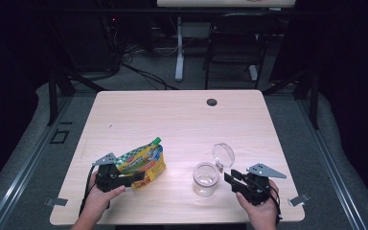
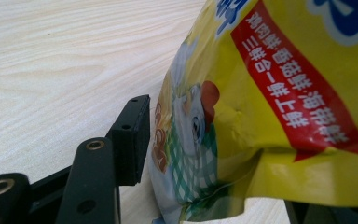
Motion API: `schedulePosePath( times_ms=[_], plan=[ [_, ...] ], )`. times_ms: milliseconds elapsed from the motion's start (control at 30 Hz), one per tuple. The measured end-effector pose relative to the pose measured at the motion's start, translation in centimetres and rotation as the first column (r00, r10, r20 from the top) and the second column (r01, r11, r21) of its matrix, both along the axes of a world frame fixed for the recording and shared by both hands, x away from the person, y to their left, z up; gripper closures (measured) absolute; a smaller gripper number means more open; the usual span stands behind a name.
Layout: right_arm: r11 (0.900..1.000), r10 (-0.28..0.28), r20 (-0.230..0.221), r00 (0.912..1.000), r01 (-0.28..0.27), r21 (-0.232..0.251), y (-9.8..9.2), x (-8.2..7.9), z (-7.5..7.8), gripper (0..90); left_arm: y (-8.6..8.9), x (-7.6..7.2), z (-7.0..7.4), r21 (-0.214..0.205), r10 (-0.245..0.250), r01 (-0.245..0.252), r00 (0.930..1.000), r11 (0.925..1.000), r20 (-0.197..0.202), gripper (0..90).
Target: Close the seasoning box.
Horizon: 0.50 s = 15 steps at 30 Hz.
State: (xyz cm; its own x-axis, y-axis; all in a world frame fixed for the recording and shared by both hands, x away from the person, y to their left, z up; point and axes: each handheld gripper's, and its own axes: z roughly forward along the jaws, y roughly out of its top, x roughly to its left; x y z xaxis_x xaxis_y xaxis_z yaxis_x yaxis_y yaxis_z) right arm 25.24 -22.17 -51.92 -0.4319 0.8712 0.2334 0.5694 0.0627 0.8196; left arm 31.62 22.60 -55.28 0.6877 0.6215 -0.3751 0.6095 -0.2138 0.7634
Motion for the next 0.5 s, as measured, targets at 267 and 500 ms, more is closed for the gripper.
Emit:
schedulePosePath(
  times_ms=[267,500],
  plan=[
    [1.0000,0.003,-0.002,1.0000,-0.003,-0.004,0.1,0.0,-0.1,64.0,-0.3,0.2,-0.5,-0.003,0.016,-0.017,0.9999,0.9999,-0.004,43.4],
    [1.0000,0.002,0.000,1.0000,-0.002,-0.002,0.1,0.0,-0.1,63.2,-0.6,0.5,-1.1,0.000,0.012,-0.012,0.9999,0.9999,-0.007,39.8]
  ],
)
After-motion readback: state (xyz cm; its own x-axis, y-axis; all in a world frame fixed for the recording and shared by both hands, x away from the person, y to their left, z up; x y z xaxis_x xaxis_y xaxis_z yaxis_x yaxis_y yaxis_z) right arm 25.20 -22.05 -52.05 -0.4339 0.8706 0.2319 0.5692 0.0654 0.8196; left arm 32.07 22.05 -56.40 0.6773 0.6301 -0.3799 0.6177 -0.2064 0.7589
